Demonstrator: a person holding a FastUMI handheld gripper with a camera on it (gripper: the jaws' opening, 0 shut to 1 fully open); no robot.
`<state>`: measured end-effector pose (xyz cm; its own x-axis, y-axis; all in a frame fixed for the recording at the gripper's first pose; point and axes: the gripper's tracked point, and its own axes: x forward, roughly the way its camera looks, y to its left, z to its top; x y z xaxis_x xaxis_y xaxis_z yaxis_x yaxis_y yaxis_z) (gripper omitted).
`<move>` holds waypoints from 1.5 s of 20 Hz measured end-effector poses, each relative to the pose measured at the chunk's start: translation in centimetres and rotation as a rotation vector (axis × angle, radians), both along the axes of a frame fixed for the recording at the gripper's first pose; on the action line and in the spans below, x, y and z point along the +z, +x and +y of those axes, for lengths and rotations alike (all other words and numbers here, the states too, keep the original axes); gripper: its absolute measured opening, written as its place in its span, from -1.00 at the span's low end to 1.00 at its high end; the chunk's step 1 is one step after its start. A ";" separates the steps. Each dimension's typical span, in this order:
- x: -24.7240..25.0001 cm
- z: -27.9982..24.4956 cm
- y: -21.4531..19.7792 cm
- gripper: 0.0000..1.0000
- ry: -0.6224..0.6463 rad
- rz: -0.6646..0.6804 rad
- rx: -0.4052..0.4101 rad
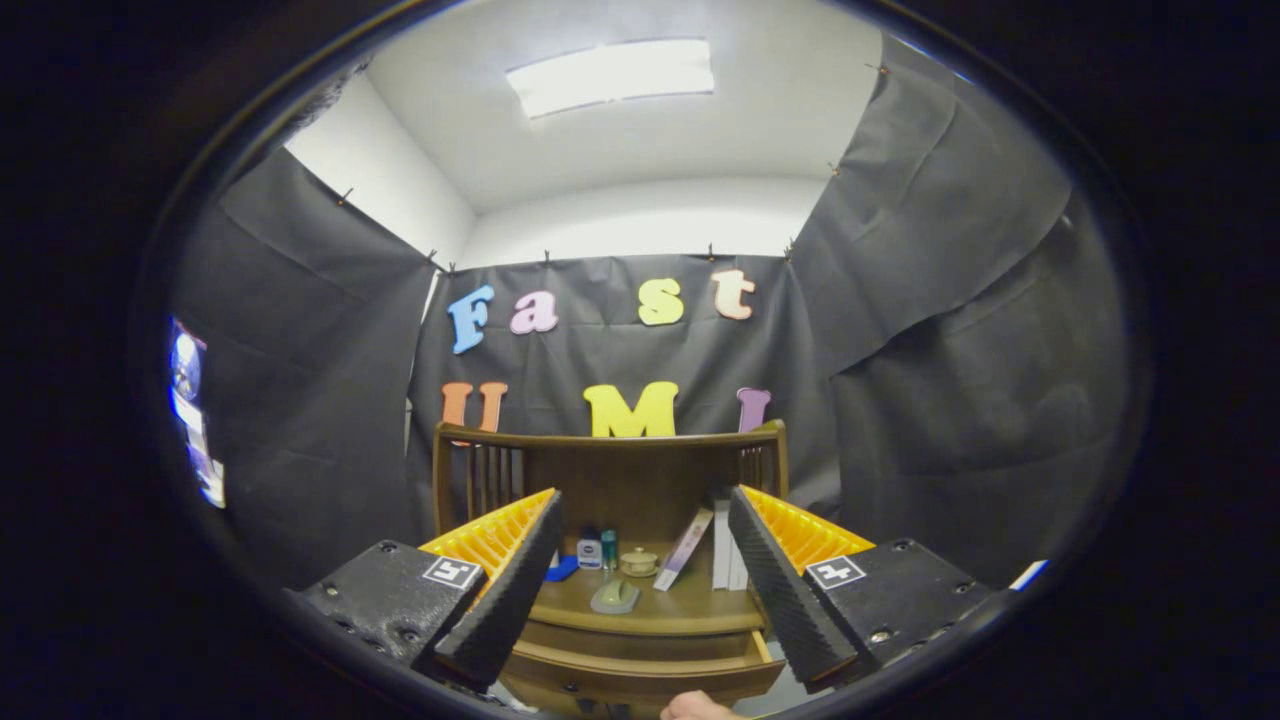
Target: Pull open the drawer, take out the items inside it, and place them on the countertop above the cabinet.
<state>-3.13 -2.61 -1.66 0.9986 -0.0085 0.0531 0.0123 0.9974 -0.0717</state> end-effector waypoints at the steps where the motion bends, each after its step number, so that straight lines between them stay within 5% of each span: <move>1: 0.0 0.0 0.1 1.00 -0.002 0.002 -0.002; 30: -2.0 -0.9 1.4 1.00 -0.013 0.028 -0.017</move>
